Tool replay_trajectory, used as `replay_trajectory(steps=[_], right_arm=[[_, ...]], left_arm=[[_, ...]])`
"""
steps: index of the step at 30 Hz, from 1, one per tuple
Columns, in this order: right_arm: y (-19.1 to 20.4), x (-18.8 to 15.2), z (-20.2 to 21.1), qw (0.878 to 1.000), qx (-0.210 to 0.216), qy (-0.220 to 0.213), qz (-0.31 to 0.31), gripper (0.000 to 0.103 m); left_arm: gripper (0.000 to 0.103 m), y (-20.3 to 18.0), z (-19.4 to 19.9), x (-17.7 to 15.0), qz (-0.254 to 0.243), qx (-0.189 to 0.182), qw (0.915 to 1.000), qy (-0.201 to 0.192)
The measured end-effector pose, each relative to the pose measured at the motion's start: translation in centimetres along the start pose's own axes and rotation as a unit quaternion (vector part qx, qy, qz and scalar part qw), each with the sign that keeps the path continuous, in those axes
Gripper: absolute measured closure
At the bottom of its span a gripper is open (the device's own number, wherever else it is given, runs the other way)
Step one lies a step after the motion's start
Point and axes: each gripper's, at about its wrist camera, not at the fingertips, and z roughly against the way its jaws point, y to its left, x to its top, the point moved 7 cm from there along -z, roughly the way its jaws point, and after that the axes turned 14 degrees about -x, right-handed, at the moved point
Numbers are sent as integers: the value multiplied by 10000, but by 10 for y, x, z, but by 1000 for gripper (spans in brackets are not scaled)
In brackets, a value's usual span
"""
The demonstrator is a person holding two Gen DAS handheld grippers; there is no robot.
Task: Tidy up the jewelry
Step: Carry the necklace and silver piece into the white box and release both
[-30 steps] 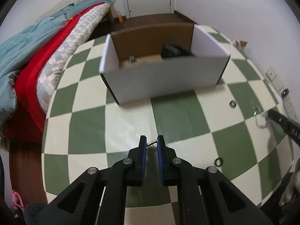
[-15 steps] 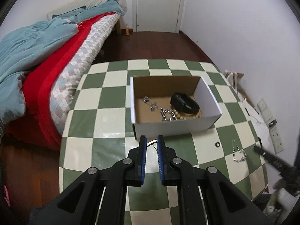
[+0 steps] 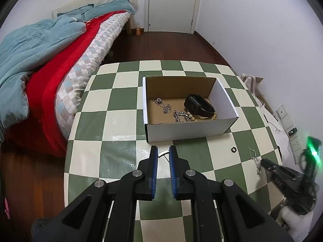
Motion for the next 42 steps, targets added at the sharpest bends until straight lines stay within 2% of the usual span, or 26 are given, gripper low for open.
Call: replay_trajectory(steps=[1,3,13,18,23,28,32,36,42], right_arm=[[0,3,6,9999,91,-51,-56,103],[0,11,27,9992,331,-163,-168,103],[22,76,115,9915,992,-836,-53,103],[44,113,146,9858,1280,-1086,59,103],[75,147,160,9806,1529,-1213,181,103],[114,174,150,9783,1717,-1109,330,103],[143,187,126,9806,1644,-929,528,103],[164,196,89,9848,1422,-660,745,103],[170,200,45,9889,1047,-398,981,103]], left_arm=[[95,0,1,1,-2,-12,10000,-8],[95,-1,4,4,-23,-26,10000,-22],[95,-8,14,33,-100,-176,9997,-97],[95,-9,13,60,-140,-241,9995,-129],[95,-4,3,90,-166,-305,9994,-61],[95,3,-24,108,-247,-295,9990,239],[95,9,-52,108,-270,-294,9975,589],[95,15,-78,103,-146,-381,9951,895],[94,26,-105,99,141,-451,9920,1172]])
